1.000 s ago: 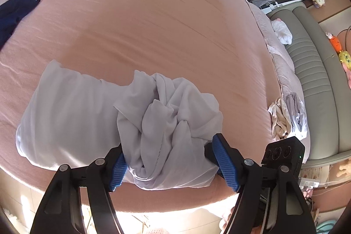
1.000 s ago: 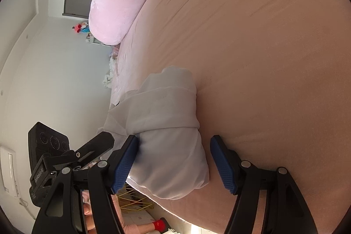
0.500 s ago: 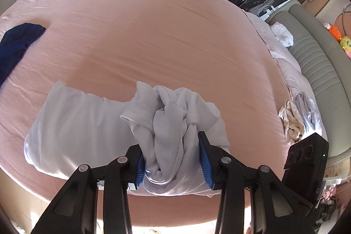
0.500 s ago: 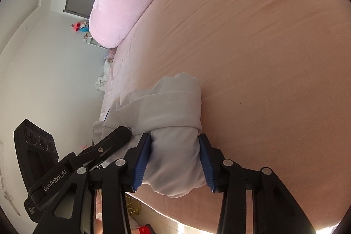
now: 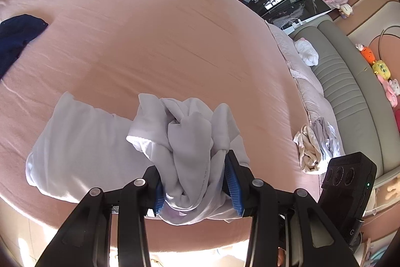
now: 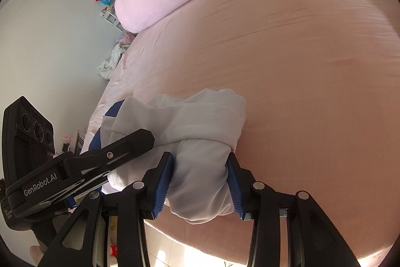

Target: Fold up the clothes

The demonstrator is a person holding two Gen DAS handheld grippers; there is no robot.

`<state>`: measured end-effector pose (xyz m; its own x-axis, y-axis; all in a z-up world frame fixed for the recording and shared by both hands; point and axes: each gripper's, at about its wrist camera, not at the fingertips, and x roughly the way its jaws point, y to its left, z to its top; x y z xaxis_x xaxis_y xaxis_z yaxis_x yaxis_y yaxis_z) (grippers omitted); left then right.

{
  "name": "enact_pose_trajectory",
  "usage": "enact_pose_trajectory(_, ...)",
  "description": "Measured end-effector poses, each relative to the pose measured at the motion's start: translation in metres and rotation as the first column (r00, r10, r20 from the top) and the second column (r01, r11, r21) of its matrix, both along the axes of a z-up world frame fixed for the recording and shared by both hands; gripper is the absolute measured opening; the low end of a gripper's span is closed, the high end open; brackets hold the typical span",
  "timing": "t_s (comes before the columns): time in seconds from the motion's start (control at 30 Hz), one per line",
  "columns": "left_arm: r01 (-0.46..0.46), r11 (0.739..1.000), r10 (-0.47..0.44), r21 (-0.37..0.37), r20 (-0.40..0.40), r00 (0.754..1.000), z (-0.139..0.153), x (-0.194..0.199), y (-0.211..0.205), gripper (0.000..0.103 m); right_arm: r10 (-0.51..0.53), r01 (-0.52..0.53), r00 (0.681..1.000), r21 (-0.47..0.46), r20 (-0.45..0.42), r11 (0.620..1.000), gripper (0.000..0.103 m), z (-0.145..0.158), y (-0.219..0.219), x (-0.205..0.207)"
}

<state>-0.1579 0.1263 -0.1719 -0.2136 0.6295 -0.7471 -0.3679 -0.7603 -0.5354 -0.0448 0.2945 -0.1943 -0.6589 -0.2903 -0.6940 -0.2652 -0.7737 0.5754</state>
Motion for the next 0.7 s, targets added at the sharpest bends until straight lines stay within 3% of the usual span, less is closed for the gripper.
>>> enact_pose_trajectory(0.23, -0.033, 0.983, 0.021, 0.182, 0.066, 0.998, 0.009, -0.010, -0.018, 0.038, 0.025, -0.024, 0.999, 0.023, -0.027, 0.999, 0.042, 0.021, -0.010, -0.009)
enact_pose_trajectory(0.5, -0.030, 0.980, 0.028, 0.198, 0.011, 1.000, 0.032, -0.010, -0.028, 0.038, 0.071, -0.068, 0.997, 0.096, -0.028, 0.993, 0.042, 0.046, -0.030, -0.016)
enact_pose_trajectory(0.7, -0.075, 0.968, 0.068, 0.241, 0.038, 0.997, 0.030, -0.018, -0.047, 0.038, 0.120, -0.116, 0.993, 0.132, -0.016, 0.984, 0.042, 0.054, -0.048, -0.022)
